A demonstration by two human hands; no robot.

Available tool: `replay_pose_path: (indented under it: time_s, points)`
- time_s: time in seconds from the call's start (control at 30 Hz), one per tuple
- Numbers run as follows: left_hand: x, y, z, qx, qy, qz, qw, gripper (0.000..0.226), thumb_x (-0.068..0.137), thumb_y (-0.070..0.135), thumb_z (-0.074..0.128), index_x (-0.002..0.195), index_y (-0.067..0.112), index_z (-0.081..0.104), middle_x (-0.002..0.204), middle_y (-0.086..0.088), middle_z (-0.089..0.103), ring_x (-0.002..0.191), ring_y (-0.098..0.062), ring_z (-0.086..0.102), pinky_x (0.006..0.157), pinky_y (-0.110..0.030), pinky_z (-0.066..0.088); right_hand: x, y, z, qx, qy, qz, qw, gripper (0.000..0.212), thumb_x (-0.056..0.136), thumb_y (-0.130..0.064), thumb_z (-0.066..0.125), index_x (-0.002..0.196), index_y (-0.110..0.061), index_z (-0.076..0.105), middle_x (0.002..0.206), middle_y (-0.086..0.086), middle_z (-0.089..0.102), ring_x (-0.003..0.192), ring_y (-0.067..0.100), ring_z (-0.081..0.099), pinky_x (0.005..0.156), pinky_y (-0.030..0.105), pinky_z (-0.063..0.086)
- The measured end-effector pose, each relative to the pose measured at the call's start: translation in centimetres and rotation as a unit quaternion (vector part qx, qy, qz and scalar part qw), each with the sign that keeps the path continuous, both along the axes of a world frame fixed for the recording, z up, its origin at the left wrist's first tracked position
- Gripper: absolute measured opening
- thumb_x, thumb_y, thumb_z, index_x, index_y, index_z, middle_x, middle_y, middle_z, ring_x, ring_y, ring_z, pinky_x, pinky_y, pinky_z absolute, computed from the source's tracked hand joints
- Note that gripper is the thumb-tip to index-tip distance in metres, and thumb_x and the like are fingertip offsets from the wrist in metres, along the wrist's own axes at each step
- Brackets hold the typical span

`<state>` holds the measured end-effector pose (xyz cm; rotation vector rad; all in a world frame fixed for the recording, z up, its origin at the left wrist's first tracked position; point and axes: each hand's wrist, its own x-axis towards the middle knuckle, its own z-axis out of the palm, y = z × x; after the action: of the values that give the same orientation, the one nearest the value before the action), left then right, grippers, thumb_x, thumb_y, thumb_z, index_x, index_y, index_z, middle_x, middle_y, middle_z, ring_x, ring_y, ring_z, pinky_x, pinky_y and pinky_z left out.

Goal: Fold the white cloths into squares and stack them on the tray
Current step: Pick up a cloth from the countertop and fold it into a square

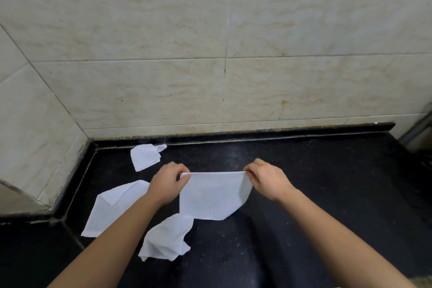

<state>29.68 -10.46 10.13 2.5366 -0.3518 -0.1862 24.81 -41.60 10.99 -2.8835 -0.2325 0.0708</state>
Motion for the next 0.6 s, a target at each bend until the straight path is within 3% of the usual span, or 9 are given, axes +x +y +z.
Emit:
replay_pose_path:
  time_s: [0.17, 0.3, 0.47, 0.6]
  points:
    - [2.8, -2.6, 2.9, -0.093, -0.131, 0.036, 0.986, 0.008, 0.092, 0.022, 0.061, 0.091, 0.027, 0.067, 0.095, 0.008, 0.061, 0.089, -0.012, 0.056, 0.076, -0.035, 0.048, 2.4, -0.5, 3.6, 0.025, -0.132, -0.066, 0.989, 0.025, 0.101, -0.032, 0.047, 0.115, -0.02, 0.063, 0.106, 0.001, 0.058, 0.098, 0.023, 0.059, 0.074, 0.038, 0.052]
    - [2.3, -4.4, 3.5, -0.138, -0.154, 0.051, 0.977, 0.01, 0.089, 0.016, 0.059, 0.091, 0.025, 0.062, 0.1, 0.01, 0.058, 0.093, -0.012, 0.055, 0.077, -0.031, 0.045, 2.0, -1.4, 4.3, 0.05, -0.208, -0.084, 0.973, 0.019, 0.097, -0.029, 0.052, 0.107, -0.019, 0.065, 0.104, -0.001, 0.059, 0.098, 0.02, 0.057, 0.072, 0.037, 0.053]
    - [-1.3, -5.3, -1.7, -0.088, -0.127, 0.007, 0.988, 0.012, 0.088, 0.011, 0.061, 0.096, 0.019, 0.061, 0.108, 0.008, 0.06, 0.098, -0.013, 0.053, 0.073, -0.028, 0.039, -1.5, -3.0, -0.6, 0.008, -0.148, -0.061, 0.987, 0.015, 0.091, -0.024, 0.059, 0.103, -0.019, 0.066, 0.102, 0.0, 0.062, 0.093, 0.022, 0.06, 0.067, 0.036, 0.053]
    - [-6.5, -5.5, -8.6, -0.041, -0.047, -0.043, 0.997, 0.015, 0.084, 0.006, 0.063, 0.096, 0.015, 0.063, 0.112, 0.0, 0.066, 0.11, -0.02, 0.059, 0.085, -0.033, 0.049, -5.7, -4.2, -6.4, -0.03, 0.005, -0.044, 0.999, 0.022, 0.091, -0.022, 0.055, 0.109, -0.021, 0.066, 0.109, 0.0, 0.063, 0.102, 0.023, 0.061, 0.076, 0.034, 0.05]
